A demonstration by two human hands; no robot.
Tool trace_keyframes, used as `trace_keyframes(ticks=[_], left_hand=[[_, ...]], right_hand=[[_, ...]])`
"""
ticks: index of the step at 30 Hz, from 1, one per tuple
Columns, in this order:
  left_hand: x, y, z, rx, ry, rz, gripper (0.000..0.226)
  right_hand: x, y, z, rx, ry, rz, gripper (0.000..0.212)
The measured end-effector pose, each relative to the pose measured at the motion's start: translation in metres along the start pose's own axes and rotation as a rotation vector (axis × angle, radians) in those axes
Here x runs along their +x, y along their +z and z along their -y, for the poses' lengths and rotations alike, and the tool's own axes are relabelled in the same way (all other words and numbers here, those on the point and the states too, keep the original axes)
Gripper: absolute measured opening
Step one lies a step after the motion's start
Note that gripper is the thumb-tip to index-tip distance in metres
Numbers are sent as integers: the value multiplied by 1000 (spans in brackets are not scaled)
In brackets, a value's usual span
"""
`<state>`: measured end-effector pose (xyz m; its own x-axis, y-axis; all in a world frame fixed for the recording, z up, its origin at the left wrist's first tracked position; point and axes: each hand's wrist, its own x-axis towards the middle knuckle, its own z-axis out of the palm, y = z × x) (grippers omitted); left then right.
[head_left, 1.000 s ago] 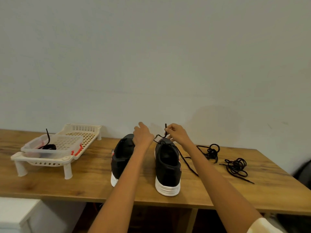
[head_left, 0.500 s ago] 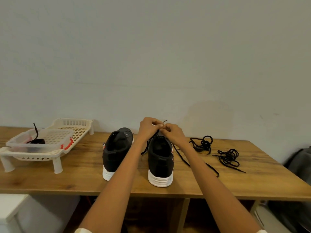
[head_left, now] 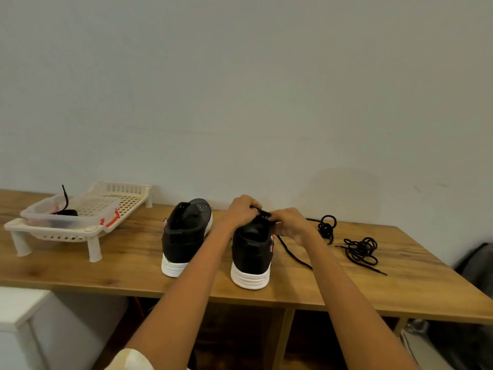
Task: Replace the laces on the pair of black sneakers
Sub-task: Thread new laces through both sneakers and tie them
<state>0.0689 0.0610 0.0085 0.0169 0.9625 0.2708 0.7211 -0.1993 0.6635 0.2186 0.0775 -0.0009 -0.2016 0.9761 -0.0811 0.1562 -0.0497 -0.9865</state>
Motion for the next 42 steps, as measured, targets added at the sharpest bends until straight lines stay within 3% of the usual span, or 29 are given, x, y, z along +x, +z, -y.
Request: trace_keyframes(ticks=[4, 11, 19, 21, 24, 28, 32, 36, 39, 42], left_hand=[[-3, 6, 0, 16, 61, 31, 23], [-1, 14, 2, -83, 44, -99, 17], [-1, 14, 5, -29, 54, -56, 16], [0, 17, 4, -16, 51, -78, 16], [-1, 19, 4, -15, 42, -100, 15], [-2, 19, 4, 3, 47, -94, 14], [9, 18, 7, -27, 31, -45, 38], [11, 8, -2, -29, -34, -63, 40], [11, 10, -3, 13, -73, 26, 59], [13, 15, -3, 14, -71, 147, 50]], right_hand=[[-3, -10, -5, 137, 21, 102, 26], [-1, -13, -10, 181, 41, 102, 9], [-4, -11, -9, 147, 22, 110, 9], [-3, -9, -10, 131, 10, 110, 18], [-3, -8, -11, 169, 12, 76, 30], [-2, -3, -15, 22, -29, -3, 22], [6, 3, -5, -154, -192, -152, 18], [5, 7, 12, 83, -262, -244, 15], [0, 3, 27, 255, -371, -181, 14], [-8, 1, 43, 388, -509, -104, 13]])
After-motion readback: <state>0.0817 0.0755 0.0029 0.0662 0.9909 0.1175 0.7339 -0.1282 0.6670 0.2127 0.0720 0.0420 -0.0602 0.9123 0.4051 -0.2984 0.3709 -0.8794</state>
